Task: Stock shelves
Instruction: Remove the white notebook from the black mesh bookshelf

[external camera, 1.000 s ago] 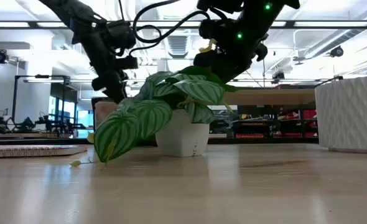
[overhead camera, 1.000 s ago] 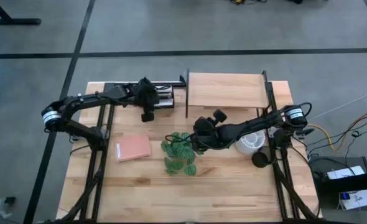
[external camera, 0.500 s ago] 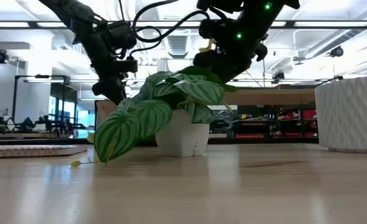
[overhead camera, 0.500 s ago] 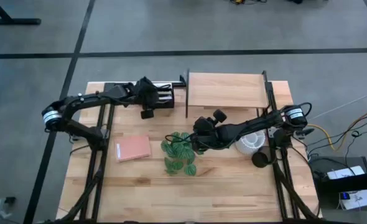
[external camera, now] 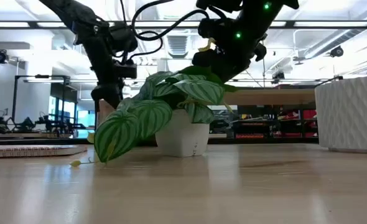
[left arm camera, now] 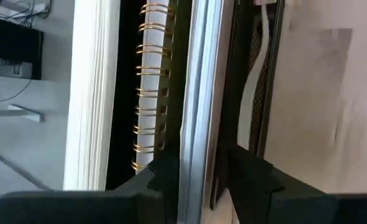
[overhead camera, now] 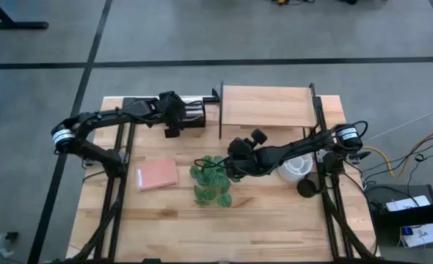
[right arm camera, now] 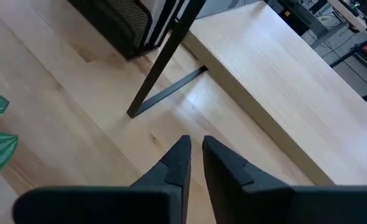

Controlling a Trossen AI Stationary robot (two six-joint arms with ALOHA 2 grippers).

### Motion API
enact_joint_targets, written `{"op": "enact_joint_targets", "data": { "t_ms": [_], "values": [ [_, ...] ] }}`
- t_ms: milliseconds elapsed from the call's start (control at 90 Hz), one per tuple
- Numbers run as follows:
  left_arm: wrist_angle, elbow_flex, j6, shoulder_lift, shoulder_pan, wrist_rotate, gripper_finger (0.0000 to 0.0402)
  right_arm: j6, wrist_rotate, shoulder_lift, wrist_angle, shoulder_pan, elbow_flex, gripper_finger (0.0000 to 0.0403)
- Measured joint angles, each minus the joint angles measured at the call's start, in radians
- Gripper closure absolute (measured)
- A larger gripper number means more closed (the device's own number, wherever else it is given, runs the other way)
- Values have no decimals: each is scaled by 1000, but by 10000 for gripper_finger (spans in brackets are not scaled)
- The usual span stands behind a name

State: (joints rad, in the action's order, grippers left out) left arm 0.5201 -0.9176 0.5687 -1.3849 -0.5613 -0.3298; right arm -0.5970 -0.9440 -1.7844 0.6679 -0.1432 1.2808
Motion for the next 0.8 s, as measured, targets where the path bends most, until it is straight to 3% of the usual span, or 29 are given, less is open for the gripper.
{"op": "enact_joint_targets", "data": {
  "t_ms": [189,411,800],
  "values": [
    [6,0,-2,1,0,3,389,7,0,0,-2,0,0,377],
    [71,-25,-7,18,14,-34,394,8,0,0,-2,0,0,376],
    [368,-243,-147,66,80,-116,397,14,0,0,-5,0,0,379]
  ]
}}
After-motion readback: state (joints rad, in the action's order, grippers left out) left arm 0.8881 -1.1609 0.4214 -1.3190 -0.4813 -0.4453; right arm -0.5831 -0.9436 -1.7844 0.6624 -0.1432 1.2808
